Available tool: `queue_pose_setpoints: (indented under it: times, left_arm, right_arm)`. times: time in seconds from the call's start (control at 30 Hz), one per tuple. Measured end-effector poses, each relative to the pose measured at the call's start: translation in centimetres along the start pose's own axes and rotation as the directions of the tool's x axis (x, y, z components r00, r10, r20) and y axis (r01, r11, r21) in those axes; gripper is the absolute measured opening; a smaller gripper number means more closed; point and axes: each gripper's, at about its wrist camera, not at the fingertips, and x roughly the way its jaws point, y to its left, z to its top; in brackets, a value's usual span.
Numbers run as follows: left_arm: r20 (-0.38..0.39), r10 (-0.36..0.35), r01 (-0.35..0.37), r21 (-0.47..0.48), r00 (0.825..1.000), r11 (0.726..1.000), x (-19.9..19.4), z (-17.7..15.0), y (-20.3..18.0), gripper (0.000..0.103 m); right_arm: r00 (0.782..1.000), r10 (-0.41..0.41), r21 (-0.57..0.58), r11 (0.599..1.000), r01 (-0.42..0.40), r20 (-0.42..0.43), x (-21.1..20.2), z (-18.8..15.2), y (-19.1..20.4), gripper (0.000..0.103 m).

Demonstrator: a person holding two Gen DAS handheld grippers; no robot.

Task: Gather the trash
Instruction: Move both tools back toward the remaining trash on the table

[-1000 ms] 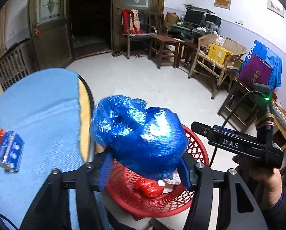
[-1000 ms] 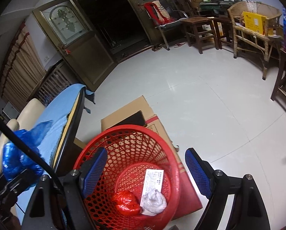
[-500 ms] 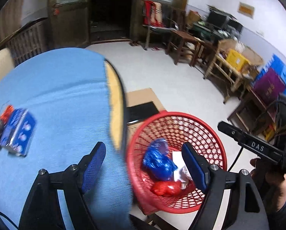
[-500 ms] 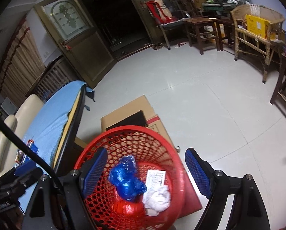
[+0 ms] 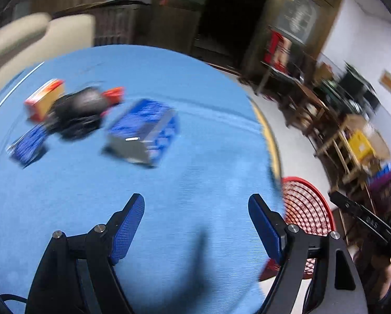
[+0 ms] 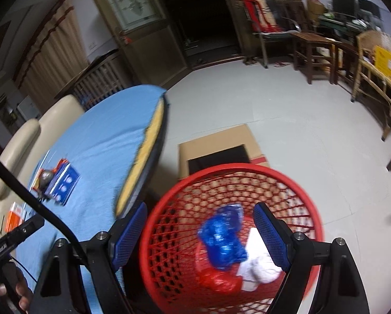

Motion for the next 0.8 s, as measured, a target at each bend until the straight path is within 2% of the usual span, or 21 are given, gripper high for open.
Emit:
queue_pose_setpoints:
  times: [0.27,0.53,0.8]
  left_arm:
    - [0.025,0.132,-0.128,-0.126,0.991,0.984,-2.1,-1.1,7.9,0.082]
    - [0.001,0.224,-0.215,-0.276,0.974,0.937,-2.2,-0.3,14.9,0.082]
    - [0.003,0.226,-0.209,-0.366,0.974,0.907,0.4,4.2,18.1,0.082]
  right_arm:
    - [0.998,0.045,-0.113,0.992,-0.048,-0.037,1.2,-0.7,6.6,0.086]
    - [0.993,0.083,-0.213,0.972,-0.1,-0.088,2.3,-2.1,11.9,0.086]
    - [0.989,0.093,-0.247,0.962,-0.119,-0.115,3.1,-2.9,13.9,0.086]
